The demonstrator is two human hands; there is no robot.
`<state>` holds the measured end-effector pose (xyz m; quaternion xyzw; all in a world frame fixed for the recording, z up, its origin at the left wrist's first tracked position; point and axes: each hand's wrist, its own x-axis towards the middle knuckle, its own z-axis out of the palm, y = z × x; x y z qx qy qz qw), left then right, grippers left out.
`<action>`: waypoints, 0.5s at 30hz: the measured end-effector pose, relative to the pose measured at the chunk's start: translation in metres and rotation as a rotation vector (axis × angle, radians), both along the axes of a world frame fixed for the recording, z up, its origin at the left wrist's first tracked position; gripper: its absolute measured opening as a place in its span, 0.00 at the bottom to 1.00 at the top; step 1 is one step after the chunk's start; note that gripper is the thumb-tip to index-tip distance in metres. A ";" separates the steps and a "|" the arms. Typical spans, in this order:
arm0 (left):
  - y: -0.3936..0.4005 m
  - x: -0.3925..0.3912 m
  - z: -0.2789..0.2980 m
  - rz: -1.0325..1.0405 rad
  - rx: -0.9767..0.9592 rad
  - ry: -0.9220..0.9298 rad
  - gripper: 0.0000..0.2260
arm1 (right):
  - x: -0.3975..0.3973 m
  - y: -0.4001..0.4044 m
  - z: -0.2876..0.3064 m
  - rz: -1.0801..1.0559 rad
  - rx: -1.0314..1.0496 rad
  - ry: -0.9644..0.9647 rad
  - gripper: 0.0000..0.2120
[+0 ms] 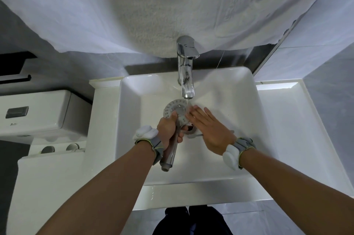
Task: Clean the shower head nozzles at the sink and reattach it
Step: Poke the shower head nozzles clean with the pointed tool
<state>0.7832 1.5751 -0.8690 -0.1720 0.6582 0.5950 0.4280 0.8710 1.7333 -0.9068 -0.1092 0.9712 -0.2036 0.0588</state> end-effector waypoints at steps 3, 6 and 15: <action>0.007 0.013 0.001 -0.095 -0.056 0.080 0.23 | -0.010 -0.002 0.002 -0.041 -0.003 -0.013 0.40; 0.012 0.014 0.001 -0.034 -0.048 -0.017 0.28 | -0.021 0.005 0.004 0.039 0.070 -0.014 0.40; 0.001 0.008 0.002 -0.085 0.142 -0.222 0.32 | -0.016 0.012 0.001 -0.084 -0.201 -0.034 0.37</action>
